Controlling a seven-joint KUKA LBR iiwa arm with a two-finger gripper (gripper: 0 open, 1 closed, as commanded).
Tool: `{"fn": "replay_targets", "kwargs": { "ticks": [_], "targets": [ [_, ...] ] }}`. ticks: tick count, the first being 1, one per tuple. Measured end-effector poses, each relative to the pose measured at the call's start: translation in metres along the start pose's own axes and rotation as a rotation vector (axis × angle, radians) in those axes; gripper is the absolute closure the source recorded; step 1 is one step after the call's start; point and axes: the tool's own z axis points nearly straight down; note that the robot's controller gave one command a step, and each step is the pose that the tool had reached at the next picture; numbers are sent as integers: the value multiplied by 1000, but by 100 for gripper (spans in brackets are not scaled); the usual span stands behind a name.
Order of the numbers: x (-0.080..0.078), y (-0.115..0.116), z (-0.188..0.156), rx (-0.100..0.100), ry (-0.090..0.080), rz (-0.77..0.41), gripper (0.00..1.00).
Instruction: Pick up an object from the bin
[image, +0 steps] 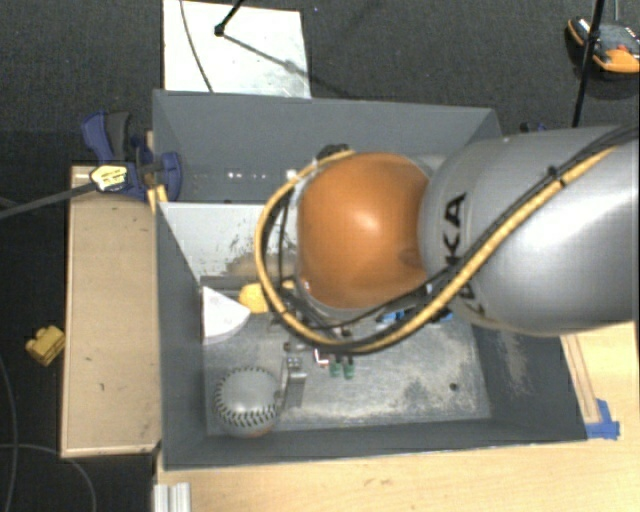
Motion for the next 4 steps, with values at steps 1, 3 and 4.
{"fn": "replay_targets", "kwargs": {
  "ticks": [1, 3, 4],
  "targets": [
    [-2, -1, -4, -2, -8, 6, 0],
    [-21, 50, 70, -1, -10, -572, 0],
    [-18, 49, 99, 1, -10, -700, 0]
  ]
}}
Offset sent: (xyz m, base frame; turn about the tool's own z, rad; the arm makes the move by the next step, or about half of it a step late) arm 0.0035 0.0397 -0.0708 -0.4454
